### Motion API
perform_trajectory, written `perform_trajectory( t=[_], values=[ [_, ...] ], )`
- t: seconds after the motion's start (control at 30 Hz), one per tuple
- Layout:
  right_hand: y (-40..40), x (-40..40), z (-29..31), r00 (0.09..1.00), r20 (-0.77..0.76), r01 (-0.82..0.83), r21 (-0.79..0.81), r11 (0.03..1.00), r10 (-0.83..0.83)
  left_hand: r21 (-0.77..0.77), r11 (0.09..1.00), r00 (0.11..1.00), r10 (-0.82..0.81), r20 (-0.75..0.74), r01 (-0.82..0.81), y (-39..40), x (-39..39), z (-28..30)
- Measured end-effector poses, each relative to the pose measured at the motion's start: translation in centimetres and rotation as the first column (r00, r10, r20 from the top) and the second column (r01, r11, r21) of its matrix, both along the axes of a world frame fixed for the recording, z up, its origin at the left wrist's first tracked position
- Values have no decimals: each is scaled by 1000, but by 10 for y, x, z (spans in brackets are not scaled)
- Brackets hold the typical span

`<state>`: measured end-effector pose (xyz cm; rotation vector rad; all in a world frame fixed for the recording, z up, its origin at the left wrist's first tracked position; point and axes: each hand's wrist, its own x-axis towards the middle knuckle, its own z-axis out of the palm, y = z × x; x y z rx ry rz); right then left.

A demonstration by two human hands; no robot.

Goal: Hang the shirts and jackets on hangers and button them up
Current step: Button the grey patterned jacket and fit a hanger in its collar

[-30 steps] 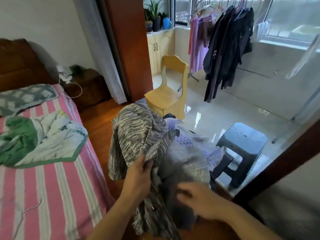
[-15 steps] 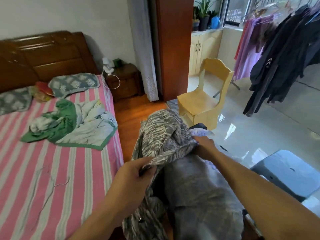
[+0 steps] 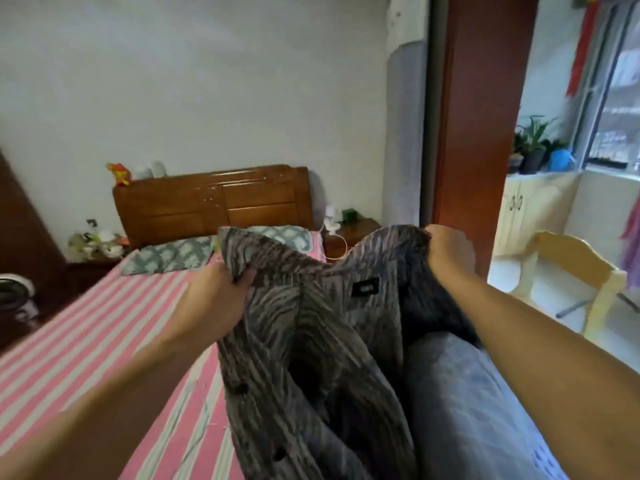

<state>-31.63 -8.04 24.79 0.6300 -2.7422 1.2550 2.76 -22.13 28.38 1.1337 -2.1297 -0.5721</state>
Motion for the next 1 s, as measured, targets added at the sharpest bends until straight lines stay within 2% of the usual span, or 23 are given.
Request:
perform_trajectory(
  t=[0.07,0.17,0.23,0.3,0.33,0.47,0.63,0.7,0.83,0.93,1.0],
  values=[
    [-37,28,37,999,-19,-30,-101,994,28,-44,995,996,88,-11,-89,-29,39,31],
    [-85,86,91,960,-259,-147,-131,980,109,-94,975,978,199,-58,-203,-65,111,68],
    [-118,129,115,887,-420,-194,43,980,194,-159,937,950,306,-60,-312,-84,159,86],
    [-151,175,132,843,-466,-190,210,959,269,-235,888,917,393,-62,-396,-101,204,99],
    [-166,198,139,838,-471,-180,237,955,275,-276,870,910,410,-54,-408,-111,225,104],
    [-234,278,170,929,-317,-183,56,982,191,-235,872,902,430,-52,-429,-160,297,125],
    [-328,374,193,900,-189,-392,46,919,393,-155,851,863,482,-152,-502,-224,397,147],
    [-362,414,195,864,-108,-491,38,870,492,-127,844,849,494,-188,-520,-248,436,150],
    [-435,482,185,751,99,-629,-195,753,653,-135,800,807,555,-199,-584,-289,502,141],
    [-487,533,170,635,223,-672,-315,671,740,-109,752,751,614,-243,-650,-319,544,129],
    [-514,571,157,527,304,-653,-453,607,794,-23,720,695,661,-284,-694,-346,571,118]
  ],
)
